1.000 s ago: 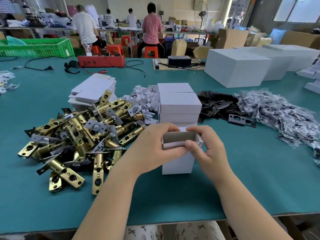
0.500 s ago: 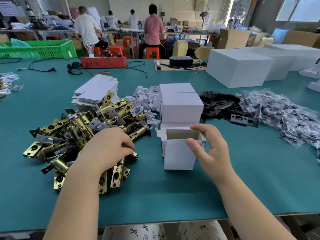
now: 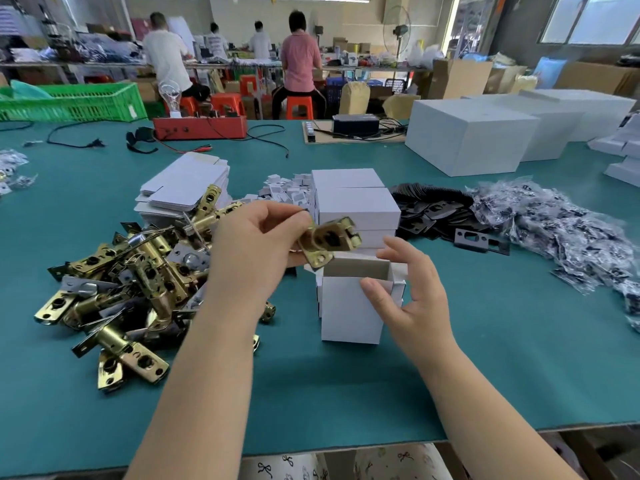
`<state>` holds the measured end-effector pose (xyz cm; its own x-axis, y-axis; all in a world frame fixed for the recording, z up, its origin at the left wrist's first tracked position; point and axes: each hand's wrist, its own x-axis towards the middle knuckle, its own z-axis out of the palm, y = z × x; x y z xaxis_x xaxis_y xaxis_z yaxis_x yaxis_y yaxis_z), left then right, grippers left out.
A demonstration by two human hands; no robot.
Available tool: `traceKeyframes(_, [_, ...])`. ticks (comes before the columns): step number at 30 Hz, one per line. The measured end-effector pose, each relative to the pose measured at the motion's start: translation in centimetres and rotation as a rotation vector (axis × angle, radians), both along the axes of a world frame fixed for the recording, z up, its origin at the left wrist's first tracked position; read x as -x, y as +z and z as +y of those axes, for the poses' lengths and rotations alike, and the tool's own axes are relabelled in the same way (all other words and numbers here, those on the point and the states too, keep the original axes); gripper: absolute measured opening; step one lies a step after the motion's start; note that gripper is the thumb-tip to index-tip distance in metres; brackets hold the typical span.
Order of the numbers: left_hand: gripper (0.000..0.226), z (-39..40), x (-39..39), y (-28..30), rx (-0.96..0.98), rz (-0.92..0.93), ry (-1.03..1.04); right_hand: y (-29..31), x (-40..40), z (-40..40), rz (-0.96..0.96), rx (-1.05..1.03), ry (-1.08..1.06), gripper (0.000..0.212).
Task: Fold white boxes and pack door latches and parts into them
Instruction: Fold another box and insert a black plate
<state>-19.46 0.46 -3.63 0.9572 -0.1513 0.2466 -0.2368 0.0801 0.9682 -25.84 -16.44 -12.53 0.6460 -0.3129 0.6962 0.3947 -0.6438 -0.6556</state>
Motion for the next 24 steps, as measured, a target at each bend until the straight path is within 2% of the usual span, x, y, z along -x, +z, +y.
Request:
traceKeyframes(3, [0.011,-2.2,0.5,-0.4,-0.162,-0.085,0.08,0.0,0.0,0.2,-0.053,0.018,-0.015,0.049])
traceKeyframes(6, [0.006,-3.8,1.3,-0.8,-0.33,-0.238,0.137,0.0,-0.2,0.1,-0.088,-0.018,-0.006,0.033])
traceKeyframes(9, [0.005,-4.5,2.0,-1.2,-0.518,-0.428,0.23,0.2,0.0,0.2,-0.099,-0.161,0.034,0.027])
traceKeyframes(12, [0.01,-4.1,2.0,-1.8,-0.627,-0.591,0.28,0.7,0.1,0.0,-0.066,-0.361,0.113,0.01])
traceKeyframes(14, [0.016,-3.4,1.6,-2.4,-0.684,-0.666,0.264,0.9,0.0,-0.5,-0.03,-0.465,0.189,0.009])
traceKeyframes(16, [0.033,-2.4,0.9,-3.4,-0.644,-0.573,0.097,1.2,0.0,-1.1,0.002,-0.476,0.215,0.012])
traceKeyframes(19, [0.074,-1.0,0.1,-4.8,-0.477,-0.197,-0.269,1.8,-0.2,-1.2,0.079,-0.38,0.243,0.017])
traceKeyframes(21, [0.075,-0.5,-0.4,-5.7,-0.449,-0.132,-0.304,2.2,-0.2,-0.8,0.113,-0.328,0.284,0.011])
traceKeyframes(24, [0.064,-0.2,-0.7,-6.1,-0.46,-0.191,-0.242,2.4,-0.2,-0.4,0.171,-0.238,0.272,0.011])
